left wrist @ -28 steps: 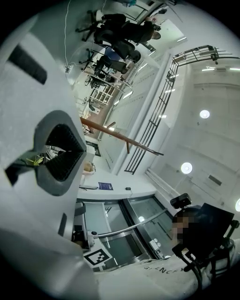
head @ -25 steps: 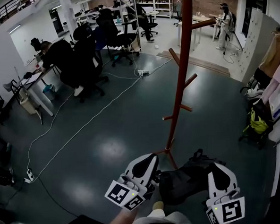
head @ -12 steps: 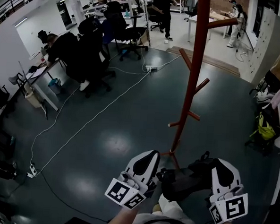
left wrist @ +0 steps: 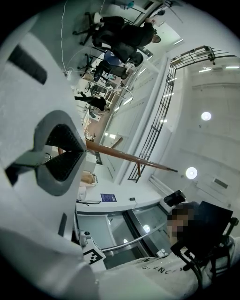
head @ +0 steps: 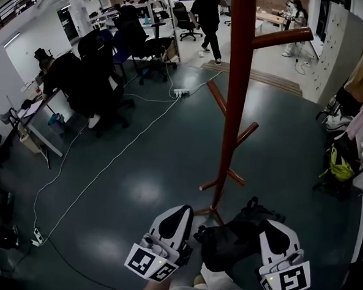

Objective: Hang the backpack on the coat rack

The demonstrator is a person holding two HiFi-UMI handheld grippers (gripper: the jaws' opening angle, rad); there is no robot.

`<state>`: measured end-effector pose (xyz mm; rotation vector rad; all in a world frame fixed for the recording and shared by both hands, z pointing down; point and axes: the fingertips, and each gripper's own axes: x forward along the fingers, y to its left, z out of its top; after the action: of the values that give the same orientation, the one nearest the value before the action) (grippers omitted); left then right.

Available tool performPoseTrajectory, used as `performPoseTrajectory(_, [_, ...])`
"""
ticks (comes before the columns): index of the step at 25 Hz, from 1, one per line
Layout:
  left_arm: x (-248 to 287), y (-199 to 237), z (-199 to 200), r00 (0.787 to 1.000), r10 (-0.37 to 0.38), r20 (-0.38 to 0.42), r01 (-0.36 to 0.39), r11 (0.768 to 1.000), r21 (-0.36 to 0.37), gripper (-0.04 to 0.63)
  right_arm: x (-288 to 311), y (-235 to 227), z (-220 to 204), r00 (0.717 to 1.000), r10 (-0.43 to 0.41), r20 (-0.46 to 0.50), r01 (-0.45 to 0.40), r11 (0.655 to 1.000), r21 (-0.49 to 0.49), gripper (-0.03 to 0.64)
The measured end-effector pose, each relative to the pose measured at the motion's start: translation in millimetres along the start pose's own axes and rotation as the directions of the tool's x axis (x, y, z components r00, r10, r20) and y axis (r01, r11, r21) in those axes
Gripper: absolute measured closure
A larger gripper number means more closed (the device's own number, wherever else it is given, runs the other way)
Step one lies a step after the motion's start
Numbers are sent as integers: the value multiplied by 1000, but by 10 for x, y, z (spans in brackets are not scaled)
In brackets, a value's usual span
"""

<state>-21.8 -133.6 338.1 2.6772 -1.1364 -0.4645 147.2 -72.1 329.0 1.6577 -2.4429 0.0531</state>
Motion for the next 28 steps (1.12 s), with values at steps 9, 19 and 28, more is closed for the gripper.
performPoseTrajectory(9, [344, 346, -242, 998, 58, -22, -58, 998, -16, 584, 624, -397, 59, 999, 39, 2, -39, 998, -40, 591])
performPoseTrajectory(19, [532, 592, -439, 994, 109, -27, -109, 994, -18, 584, 1197, -641, -1, 996, 83, -29, -85, 994, -66, 591])
performPoseTrajectory(28, [534, 760, -551, 989, 146, -28, -147, 988, -37, 584, 1522, -588, -88, 983, 127, -132, -143, 983, -115, 591])
